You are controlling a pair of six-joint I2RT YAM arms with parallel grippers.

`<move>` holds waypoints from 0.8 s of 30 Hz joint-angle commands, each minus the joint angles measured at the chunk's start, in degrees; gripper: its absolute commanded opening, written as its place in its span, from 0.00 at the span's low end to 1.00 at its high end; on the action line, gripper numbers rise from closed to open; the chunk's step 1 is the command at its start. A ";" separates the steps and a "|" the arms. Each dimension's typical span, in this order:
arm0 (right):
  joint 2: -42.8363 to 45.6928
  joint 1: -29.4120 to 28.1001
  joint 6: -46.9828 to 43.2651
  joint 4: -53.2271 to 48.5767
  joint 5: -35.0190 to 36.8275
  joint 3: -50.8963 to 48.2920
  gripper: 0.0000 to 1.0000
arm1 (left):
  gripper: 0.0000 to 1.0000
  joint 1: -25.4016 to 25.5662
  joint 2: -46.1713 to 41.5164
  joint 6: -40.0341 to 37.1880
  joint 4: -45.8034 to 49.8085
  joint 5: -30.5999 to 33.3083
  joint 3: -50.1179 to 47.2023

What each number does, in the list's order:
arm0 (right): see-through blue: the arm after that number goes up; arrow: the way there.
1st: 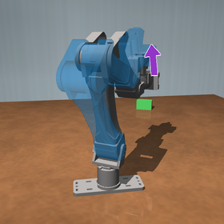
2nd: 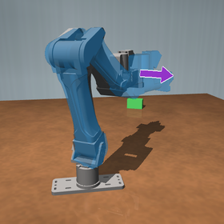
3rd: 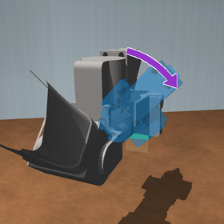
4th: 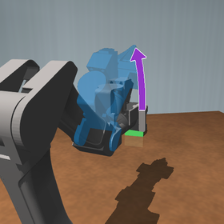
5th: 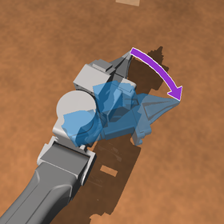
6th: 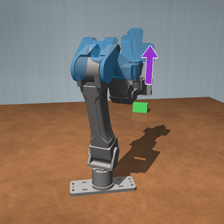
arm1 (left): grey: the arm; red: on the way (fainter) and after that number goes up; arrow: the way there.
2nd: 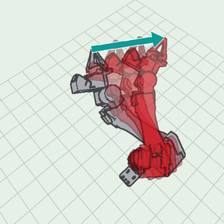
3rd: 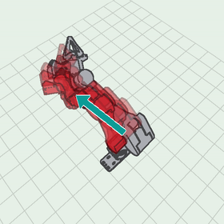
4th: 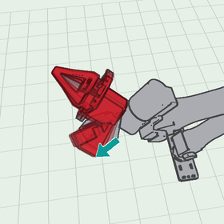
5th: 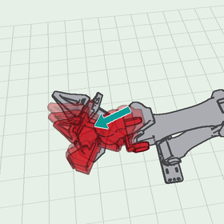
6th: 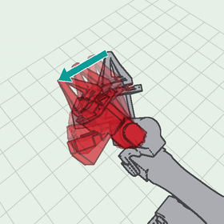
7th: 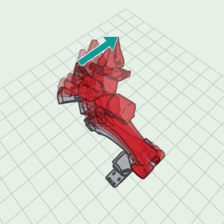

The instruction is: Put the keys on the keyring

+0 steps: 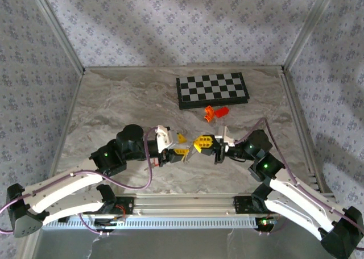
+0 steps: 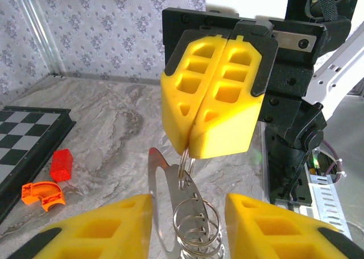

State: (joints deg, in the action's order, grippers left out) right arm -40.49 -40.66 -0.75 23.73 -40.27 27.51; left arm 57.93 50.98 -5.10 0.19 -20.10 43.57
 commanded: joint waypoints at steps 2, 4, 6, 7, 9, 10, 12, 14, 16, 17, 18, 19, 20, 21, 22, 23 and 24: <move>0.28 -0.55 -0.70 0.62 -2.34 2.46 0.00 | 0.34 0.43 -0.84 -0.36 -1.85 -0.34 1.06; 0.19 -0.72 -0.70 0.71 -2.39 2.48 0.00 | 0.32 0.43 -0.74 -0.35 -2.32 -0.29 0.99; -0.02 -0.90 -0.73 0.52 -2.46 2.71 0.00 | 0.31 0.43 -0.58 -0.29 -2.90 -0.64 0.99; -0.11 -0.95 -0.82 0.53 -2.43 2.72 0.00 | 0.31 0.43 -0.46 -0.30 -3.15 -0.79 0.98; -0.27 -1.17 -0.91 0.49 -2.37 2.68 0.00 | 0.31 0.43 0.03 -0.22 -3.43 -1.47 1.12; -0.29 -1.25 -0.92 0.60 -2.36 2.69 0.00 | 0.31 0.43 0.26 -0.20 -3.43 -1.71 1.25; -0.51 -1.38 -0.96 0.70 -2.33 2.70 0.00 | 0.30 0.42 0.60 -0.09 -3.68 -1.97 1.26; -0.64 -1.55 -1.00 0.74 -2.31 2.71 0.00 | 0.30 0.43 0.78 -0.05 -4.05 -2.01 1.09; -0.73 -1.60 -1.10 0.72 -2.35 2.73 0.00 | 0.28 0.43 0.97 -0.13 -4.20 -2.09 1.15; -0.81 -1.70 -1.09 0.71 -2.35 2.80 0.00 | 0.27 0.43 1.05 -0.08 -4.42 -2.10 1.16; -0.90 -1.68 -1.09 0.63 -2.44 2.82 0.00 | 0.26 0.43 1.10 -0.01 -4.59 -2.20 1.12; -0.92 -1.78 -1.17 0.62 -2.44 2.75 0.00 | 0.25 0.43 1.22 0.00 -4.82 -2.30 1.09; -0.99 -1.74 -1.18 0.58 -2.44 2.77 0.00 | 0.25 0.43 1.40 0.01 -4.82 -2.41 1.24; -0.99 -1.77 -1.18 0.60 -2.44 2.81 0.00 | 0.24 0.43 1.65 0.01 -4.80 -2.49 1.34; -0.95 -1.85 -1.14 0.58 -2.44 2.80 0.00 | 0.23 0.43 1.75 0.01 -4.76 -2.58 1.33; -0.98 -1.91 -1.18 0.66 -2.43 2.74 0.00 | 0.22 0.43 2.05 0.01 -4.84 -2.73 1.33; -1.00 -2.00 -1.18 0.63 -2.44 2.89 0.00 | 0.21 0.43 2.26 0.01 -4.90 -2.92 1.34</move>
State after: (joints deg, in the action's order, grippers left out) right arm -41.67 -42.06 -0.97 23.70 -41.43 28.08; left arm 57.93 52.60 -4.95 -3.03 -21.43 43.59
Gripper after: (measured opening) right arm 0.052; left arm 0.218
